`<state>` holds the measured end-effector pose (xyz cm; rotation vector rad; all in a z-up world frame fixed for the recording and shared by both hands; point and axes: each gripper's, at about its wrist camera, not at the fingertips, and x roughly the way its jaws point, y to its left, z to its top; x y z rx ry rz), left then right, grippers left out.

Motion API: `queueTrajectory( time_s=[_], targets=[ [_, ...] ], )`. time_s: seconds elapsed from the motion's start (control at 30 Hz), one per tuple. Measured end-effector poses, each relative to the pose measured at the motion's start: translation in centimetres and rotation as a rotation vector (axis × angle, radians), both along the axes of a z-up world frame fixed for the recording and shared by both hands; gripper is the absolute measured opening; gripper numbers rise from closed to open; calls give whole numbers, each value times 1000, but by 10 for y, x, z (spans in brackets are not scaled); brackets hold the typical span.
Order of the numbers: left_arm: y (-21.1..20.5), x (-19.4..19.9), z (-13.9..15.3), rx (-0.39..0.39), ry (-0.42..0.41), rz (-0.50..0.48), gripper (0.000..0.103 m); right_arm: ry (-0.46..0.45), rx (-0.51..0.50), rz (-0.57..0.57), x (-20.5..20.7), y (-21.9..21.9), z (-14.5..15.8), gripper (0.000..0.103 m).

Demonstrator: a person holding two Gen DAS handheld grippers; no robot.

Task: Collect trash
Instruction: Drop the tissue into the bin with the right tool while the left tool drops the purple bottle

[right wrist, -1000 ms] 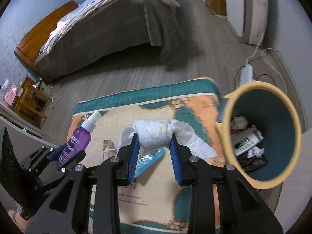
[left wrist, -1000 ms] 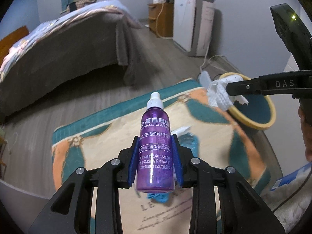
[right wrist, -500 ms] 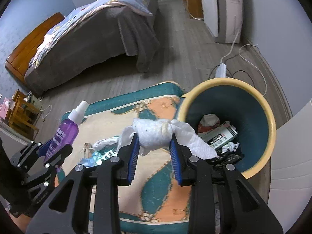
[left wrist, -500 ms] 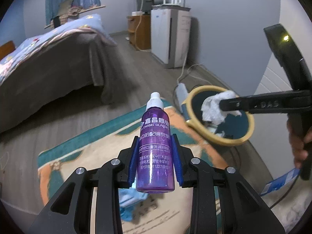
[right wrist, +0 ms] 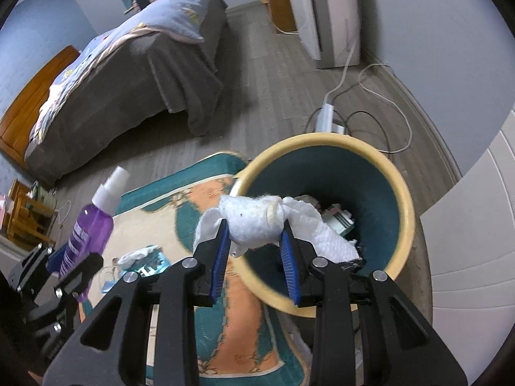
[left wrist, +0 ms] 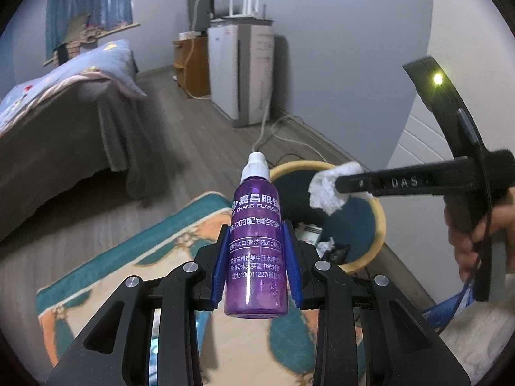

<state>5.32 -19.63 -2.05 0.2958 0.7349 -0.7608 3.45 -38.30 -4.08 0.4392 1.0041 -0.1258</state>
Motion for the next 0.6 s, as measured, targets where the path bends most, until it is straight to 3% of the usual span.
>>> queueTrajectory(
  time_s=[0.23,0.6],
  targets=[
    [-35,-2,-18,25,31,-64,33,51,-97,-51,-3,-24,-13,30],
    [-80,-4,-45,76,57,-128,33,80,-96,-95,-11,-53,-26,30]
  ],
)
